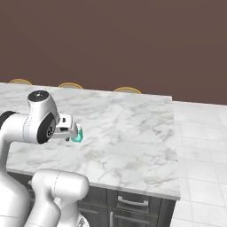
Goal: Pick the mug and mug and place them in the sink. Then turn on the water.
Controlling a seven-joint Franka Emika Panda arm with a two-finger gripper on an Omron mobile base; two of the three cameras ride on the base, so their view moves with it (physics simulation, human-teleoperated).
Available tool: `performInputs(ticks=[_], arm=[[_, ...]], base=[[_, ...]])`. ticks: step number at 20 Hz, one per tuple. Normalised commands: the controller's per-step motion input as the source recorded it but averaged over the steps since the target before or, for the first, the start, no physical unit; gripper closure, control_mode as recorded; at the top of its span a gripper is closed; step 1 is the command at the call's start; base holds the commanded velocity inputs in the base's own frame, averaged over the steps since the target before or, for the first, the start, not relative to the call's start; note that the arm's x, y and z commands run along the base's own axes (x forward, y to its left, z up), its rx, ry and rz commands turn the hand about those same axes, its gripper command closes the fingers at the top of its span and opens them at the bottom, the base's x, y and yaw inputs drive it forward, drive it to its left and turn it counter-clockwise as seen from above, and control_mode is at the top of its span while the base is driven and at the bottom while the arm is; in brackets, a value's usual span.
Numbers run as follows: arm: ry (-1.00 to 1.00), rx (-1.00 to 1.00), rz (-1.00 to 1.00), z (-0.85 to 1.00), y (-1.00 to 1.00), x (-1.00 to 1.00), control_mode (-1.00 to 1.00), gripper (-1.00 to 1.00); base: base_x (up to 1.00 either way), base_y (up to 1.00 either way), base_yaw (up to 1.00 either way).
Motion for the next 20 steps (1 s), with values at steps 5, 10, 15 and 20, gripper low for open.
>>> performInputs(ticks=[5, 10, 15, 20], arm=[[0.11, 0.0, 0.0, 0.0, 0.01, 0.09, -1.0, -1.0], [0.08, 0.0, 0.0, 0.0, 0.0, 0.21, -1.0, -1.0], [0.03, 0.0, 0.0, -0.06, 0.0, 0.24, -1.0, -1.0], [0.0, 0.0, 0.0, -0.14, 0.0, 0.21, -1.0, -1.0]], base=[[0.0, 0.0, 0.0], [0.0, 0.0, 0.0], [0.0, 0.0, 0.0], [0.0, 0.0, 0.0]])
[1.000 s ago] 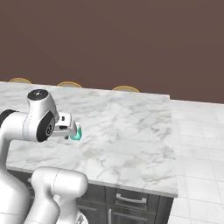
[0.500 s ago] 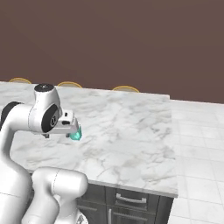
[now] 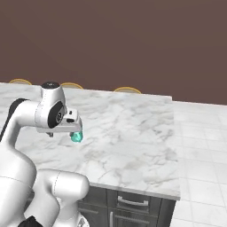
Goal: Pick the mug and mug and place them in the sink. Then turn on the water.
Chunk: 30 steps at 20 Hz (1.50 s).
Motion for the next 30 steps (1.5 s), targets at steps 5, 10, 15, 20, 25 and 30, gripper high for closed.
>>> performInputs(ticks=[5, 10, 15, 20, 25, 30], arm=[[0.0, 0.0, 0.0, -0.25, 0.0, 0.19, -1.0, -1.0], [0.0, 0.0, 0.01, -0.21, 0.0, 0.19, -1.0, -1.0], [0.01, 0.0, 0.01, -0.16, 0.0, 0.16, -1.0, -1.0], [0.02, 0.0, 0.01, -0.15, 0.0, 0.14, -1.0, -1.0], [0.01, 0.0, 0.0, -0.17, 0.0, 0.2, -1.0, -1.0], [0.02, 0.0, 0.0, -0.15, 0.0, 0.27, -1.0, -1.0]], base=[[0.0, 0.0, 0.0], [0.0, 0.0, 0.0], [0.0, 0.0, 0.0], [0.0, 0.0, 0.0], [0.0, 0.0, 0.0], [0.0, 0.0, 0.0]])
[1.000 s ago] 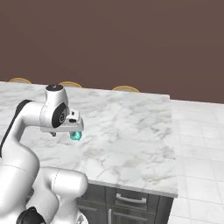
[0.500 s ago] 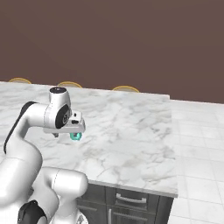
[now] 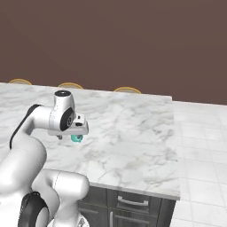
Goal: Pick the mug and mug and place them in the sink. Then turn on the water.
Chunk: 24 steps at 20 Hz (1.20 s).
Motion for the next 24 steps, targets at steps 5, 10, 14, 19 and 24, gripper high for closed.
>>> performInputs(ticks=[5, 10, 14, 19, 24], arm=[[0.02, 0.0, 0.0, -0.15, 0.0, 0.28, -1.0, -1.0], [0.0, 0.0, 0.0, -0.14, 0.0, 0.29, -1.0, -1.0], [0.0, 0.0, 0.0, -0.1, 0.0, 0.26, -1.0, -1.0], [0.0, 0.0, 0.0, -0.11, 0.0, 0.22, -1.0, -1.0], [0.0, 0.0, 0.0, -0.12, 0.0, 0.18, -1.0, -1.0]], base=[[0.0, 0.0, 0.0], [0.0, 0.0, 0.0], [0.0, 0.0, 0.0], [0.0, 0.0, 0.0], [0.0, 0.0, 0.0]])
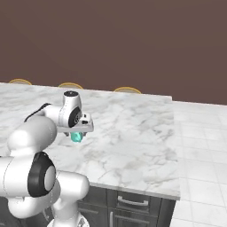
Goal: Pick the mug and mug and place them in the sink. Then turn on the water.
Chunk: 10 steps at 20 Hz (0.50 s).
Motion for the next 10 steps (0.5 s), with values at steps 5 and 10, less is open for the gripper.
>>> performInputs(ticks=[5, 10], arm=[[0.0, 0.0, 0.0, -0.18, 0.04, 0.21, -1.0, -1.0], [0.0, 0.0, 0.0, -0.2, 0.06, 0.19, -1.0, -1.0]], base=[[0.0, 0.0, 0.0], [0.0, 0.0, 0.0]])
